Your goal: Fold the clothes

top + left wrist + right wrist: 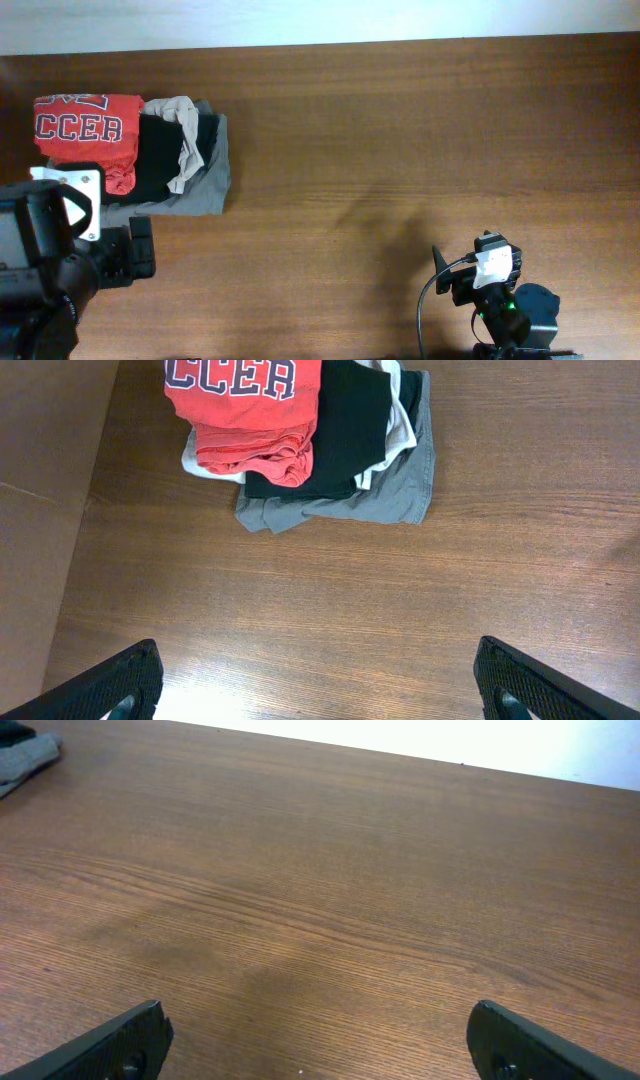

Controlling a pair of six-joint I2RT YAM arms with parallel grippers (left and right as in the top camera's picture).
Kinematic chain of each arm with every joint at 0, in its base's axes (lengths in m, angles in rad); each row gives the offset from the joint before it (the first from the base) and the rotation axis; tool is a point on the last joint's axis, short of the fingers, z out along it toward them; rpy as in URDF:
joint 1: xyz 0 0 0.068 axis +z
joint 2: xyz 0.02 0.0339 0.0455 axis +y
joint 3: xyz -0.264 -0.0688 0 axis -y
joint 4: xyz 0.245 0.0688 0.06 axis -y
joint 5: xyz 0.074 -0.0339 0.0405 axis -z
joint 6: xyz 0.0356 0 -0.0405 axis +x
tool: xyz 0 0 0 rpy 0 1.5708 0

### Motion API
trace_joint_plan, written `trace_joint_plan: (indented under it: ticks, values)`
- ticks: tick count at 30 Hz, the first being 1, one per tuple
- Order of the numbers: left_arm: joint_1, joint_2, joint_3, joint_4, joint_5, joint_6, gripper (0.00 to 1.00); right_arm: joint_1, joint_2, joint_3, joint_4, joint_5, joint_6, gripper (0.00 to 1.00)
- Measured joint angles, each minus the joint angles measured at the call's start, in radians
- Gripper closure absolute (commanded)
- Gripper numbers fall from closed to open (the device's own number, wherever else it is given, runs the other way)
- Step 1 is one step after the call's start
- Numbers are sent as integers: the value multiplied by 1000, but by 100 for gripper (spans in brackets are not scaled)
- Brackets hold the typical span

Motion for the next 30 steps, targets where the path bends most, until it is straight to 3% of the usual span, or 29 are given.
trace_joint_plan:
  ticks: [27,30]
  values:
    - [0,0,0,-5,0,0,1,0,0,0,0,0,1,1]
    - [0,-19,-37,117,16,0,1,0,0,0,0,0,0,1]
